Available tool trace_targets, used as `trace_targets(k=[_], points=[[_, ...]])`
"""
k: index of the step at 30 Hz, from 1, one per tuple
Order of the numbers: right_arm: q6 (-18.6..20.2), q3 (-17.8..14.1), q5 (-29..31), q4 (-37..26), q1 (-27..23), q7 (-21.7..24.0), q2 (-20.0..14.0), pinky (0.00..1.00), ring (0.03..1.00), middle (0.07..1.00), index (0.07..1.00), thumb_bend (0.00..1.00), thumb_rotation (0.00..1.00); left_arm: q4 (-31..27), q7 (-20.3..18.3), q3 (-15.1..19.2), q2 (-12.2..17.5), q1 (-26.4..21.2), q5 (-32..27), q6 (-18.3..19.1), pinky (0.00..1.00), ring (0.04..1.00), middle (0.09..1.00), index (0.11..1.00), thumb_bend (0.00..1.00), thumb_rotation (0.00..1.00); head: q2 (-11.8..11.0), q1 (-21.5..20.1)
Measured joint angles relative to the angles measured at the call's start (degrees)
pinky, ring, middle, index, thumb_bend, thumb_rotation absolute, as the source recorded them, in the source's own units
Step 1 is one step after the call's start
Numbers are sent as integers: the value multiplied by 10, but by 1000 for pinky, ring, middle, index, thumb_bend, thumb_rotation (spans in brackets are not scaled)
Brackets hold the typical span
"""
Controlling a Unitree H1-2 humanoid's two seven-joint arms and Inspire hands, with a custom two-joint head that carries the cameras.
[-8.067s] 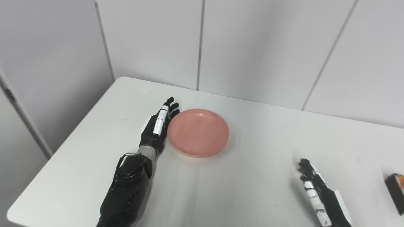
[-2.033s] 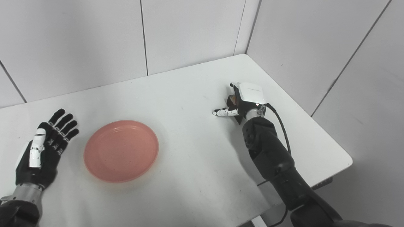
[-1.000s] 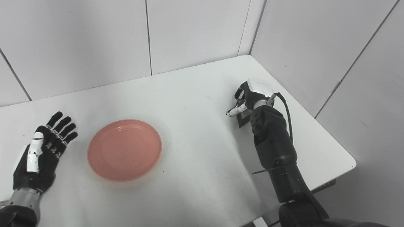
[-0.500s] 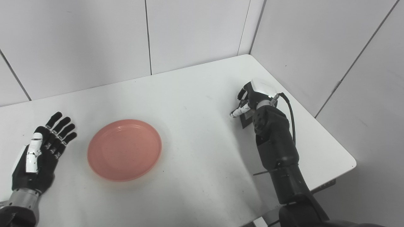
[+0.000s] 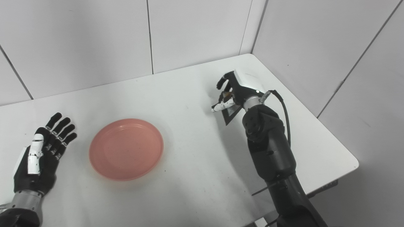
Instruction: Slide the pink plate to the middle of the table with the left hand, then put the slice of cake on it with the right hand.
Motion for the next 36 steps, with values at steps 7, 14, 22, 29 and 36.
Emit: trace_targets(k=[7, 14, 22, 29, 36], points=[[0, 67, 20, -16, -19, 11, 1, 234, 321, 461, 500, 525, 0, -31, 34, -16, -22, 15, 17, 4, 902, 915, 920, 904, 404, 1000, 3, 83], [-1, 121, 46, -15, -50, 22, 9, 246, 331, 478, 486, 528, 0, -54, 74, -34, -61, 21, 39, 23, 901, 910, 909, 903, 392, 1000, 6, 163], [-13, 189, 87, 25, -76, 14, 25, 252, 340, 419, 541, 518, 0, -51, 103, -56, -92, 14, 70, 25, 926, 916, 923, 913, 398, 1000, 11, 242], [-47, 244, 112, 107, -113, -24, 58, 250, 336, 413, 534, 519, 0, -30, 112, -61, -112, -2, 83, 26, 915, 911, 924, 925, 388, 1000, 10, 282], [-56, 272, 132, 168, -119, -52, 71, 249, 337, 407, 526, 520, 0, -22, 112, -60, -119, -9, 83, 26, 904, 915, 932, 934, 396, 1000, 13, 293]])
